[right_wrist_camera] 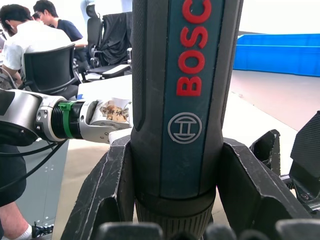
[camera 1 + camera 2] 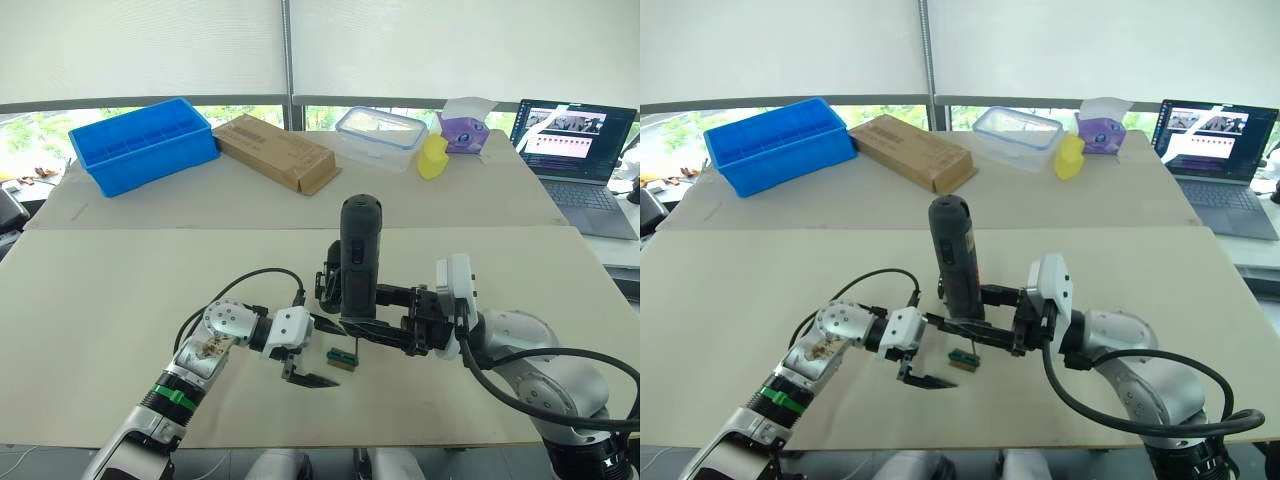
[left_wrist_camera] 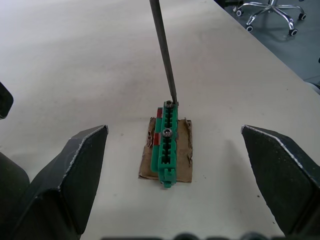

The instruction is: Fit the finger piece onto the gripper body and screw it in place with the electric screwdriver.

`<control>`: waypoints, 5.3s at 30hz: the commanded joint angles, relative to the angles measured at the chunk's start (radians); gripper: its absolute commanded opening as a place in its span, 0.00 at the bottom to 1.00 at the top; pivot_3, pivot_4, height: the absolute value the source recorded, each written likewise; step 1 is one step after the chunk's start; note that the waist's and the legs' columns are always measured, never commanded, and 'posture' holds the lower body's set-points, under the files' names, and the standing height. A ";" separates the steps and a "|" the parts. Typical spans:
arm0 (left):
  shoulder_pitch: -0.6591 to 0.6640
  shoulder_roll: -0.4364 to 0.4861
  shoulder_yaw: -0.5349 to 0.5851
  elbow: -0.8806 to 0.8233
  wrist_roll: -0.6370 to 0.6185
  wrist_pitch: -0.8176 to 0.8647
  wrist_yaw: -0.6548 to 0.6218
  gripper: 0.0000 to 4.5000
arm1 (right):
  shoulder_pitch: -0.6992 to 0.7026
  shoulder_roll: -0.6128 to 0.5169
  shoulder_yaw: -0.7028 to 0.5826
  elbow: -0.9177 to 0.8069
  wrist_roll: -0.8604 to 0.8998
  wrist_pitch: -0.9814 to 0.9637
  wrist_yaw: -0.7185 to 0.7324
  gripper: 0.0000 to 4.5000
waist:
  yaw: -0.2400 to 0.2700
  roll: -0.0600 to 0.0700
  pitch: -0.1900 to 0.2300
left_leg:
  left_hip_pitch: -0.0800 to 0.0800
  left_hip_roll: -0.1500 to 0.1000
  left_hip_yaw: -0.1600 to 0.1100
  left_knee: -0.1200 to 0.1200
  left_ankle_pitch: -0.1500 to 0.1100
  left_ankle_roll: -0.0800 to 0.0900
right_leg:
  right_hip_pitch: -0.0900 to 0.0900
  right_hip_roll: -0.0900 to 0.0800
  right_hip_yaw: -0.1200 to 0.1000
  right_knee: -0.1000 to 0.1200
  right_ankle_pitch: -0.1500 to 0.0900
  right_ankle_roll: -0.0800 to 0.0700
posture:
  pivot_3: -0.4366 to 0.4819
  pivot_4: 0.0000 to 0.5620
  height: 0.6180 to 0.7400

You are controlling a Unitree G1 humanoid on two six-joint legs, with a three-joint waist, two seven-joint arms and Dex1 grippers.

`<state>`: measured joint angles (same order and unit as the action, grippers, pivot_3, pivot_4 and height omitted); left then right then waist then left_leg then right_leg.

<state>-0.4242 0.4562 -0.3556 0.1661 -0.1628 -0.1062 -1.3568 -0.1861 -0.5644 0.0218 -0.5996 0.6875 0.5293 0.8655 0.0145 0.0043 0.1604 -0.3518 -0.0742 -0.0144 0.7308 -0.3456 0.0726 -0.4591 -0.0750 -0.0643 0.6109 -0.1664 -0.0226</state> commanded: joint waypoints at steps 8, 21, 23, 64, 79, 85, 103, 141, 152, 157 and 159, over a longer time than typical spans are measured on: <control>-0.004 -0.002 0.004 -0.010 -0.011 -0.018 -0.003 1.00 | -0.004 -0.013 -0.030 -0.040 0.032 -0.021 0.007 0.43 | 0.000 0.000 0.000 | 0.000 0.000 0.000 0.000 0.000 0.000 | 0.000 0.000 0.000 0.000 0.000 0.000 | 0.48 0.27 1.00; -0.010 -0.006 0.005 -0.011 -0.009 -0.016 0.003 1.00 | -0.020 -0.017 -0.017 -0.030 0.050 0.022 -0.007 0.43 | 0.000 0.000 0.000 | 0.000 0.000 0.000 0.000 0.000 0.000 | 0.000 0.000 0.000 0.000 0.000 0.000 | 0.48 0.27 1.00; -0.010 -0.007 0.005 -0.012 -0.009 -0.015 0.004 1.00 | -0.026 -0.014 -0.019 -0.031 0.051 0.020 -0.007 0.43 | 0.000 0.000 0.000 | 0.000 0.000 0.000 0.000 0.000 0.000 | 0.000 0.000 0.000 0.000 0.000 0.000 | 0.48 0.27 1.00; -0.015 -0.021 -0.001 -0.007 -0.007 -0.014 -0.001 1.00 | -0.026 0.002 -0.019 -0.046 0.033 -0.040 -0.037 0.43 | 0.001 0.000 0.000 | 0.000 0.000 0.000 0.000 0.000 0.000 | 0.000 0.000 0.000 0.000 0.000 0.000 | 0.48 0.27 1.00; -0.014 -0.018 0.001 -0.001 -0.006 -0.023 -0.004 1.00 | -0.001 0.005 -0.016 -0.045 0.010 -0.063 -0.015 0.43 | 0.001 0.000 0.000 | 0.000 0.000 0.000 0.000 0.000 0.000 | 0.000 0.000 0.000 0.000 0.000 0.000 | 0.48 0.27 1.00; -0.010 -0.015 0.001 -0.003 -0.007 -0.024 -0.006 1.00 | 0.013 0.005 -0.011 -0.039 -0.007 -0.086 -0.002 0.43 | 0.001 0.000 0.000 | 0.000 0.000 0.000 0.000 0.000 0.000 | 0.000 0.000 0.000 0.000 0.000 0.000 | 0.48 0.27 1.00; 0.037 0.034 0.055 -0.082 -0.055 0.055 0.021 1.00 | -0.050 -0.020 -0.069 -0.088 0.120 -0.025 -0.042 0.43 | -0.001 0.000 0.000 | 0.000 0.000 0.000 0.000 0.000 0.000 | 0.000 0.000 0.000 0.000 0.000 0.000 | 0.48 0.27 1.00; -0.092 0.099 0.207 0.043 -0.102 0.151 0.120 1.00 | -0.846 0.111 0.104 0.543 -0.021 0.154 0.073 0.43 | -0.010 0.000 0.000 | -0.002 -0.001 0.000 -0.001 0.000 0.000 | -0.002 0.000 -0.003 0.004 0.000 0.000 | 0.48 0.27 1.00; -0.137 0.067 0.190 0.119 -0.075 0.098 0.095 1.00 | -0.814 0.133 0.068 0.502 -0.009 0.222 0.057 0.43 | -0.026 0.000 0.000 | -0.002 -0.001 0.000 0.000 0.001 -0.001 | -0.003 0.000 -0.002 0.004 0.000 0.000 | 0.48 0.27 1.00; -0.144 0.065 0.190 0.135 -0.067 0.086 0.088 1.00 | -0.796 0.146 0.068 0.492 -0.017 0.218 0.043 0.43 | -0.026 0.000 0.000 | -0.002 -0.001 0.000 0.000 0.001 -0.001 | -0.004 0.000 -0.002 0.004 0.000 0.000 | 0.48 0.27 1.00; -0.147 0.064 0.190 0.138 -0.066 0.082 0.088 1.00 | -0.792 0.150 0.068 0.491 -0.022 0.216 0.041 0.43 | -0.026 0.000 0.000 | -0.002 -0.001 0.000 0.000 0.001 -0.001 | -0.004 0.000 -0.002 0.004 0.000 0.000 | 0.48 0.27 1.00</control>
<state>-0.5526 0.5204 -0.1728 0.3136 -0.2329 -0.0063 -1.2666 -0.9633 -0.4177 0.1406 -0.0575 0.6489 0.7647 0.9099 -0.0112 0.0040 0.1603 -0.3537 -0.0750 -0.0143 0.7307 -0.3449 0.0713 -0.4627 -0.0752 -0.0661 0.6145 -0.1662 -0.0228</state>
